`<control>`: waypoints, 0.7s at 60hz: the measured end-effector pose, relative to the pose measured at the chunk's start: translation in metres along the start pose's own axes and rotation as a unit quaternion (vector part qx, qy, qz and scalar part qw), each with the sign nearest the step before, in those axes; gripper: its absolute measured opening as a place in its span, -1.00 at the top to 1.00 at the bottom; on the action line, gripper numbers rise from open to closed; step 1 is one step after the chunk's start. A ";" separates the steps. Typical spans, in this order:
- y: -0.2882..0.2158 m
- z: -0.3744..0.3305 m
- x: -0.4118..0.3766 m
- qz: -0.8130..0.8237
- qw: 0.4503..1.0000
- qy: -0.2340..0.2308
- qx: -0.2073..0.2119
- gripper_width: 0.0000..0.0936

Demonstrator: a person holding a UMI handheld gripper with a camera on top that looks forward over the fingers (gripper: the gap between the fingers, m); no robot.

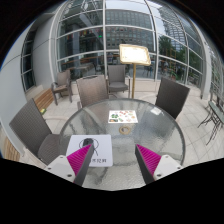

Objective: Arrange mouse

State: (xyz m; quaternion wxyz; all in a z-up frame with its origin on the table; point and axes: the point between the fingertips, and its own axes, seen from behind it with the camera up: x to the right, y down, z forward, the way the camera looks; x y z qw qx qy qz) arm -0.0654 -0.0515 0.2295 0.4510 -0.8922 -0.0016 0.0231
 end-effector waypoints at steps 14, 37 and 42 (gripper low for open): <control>0.031 -0.041 0.040 -0.005 1.000 -0.005 0.003 -0.82; 0.053 -0.066 0.054 0.002 1.000 -0.024 0.002 -0.82; 0.055 -0.068 0.057 0.003 1.000 -0.023 0.004 -0.82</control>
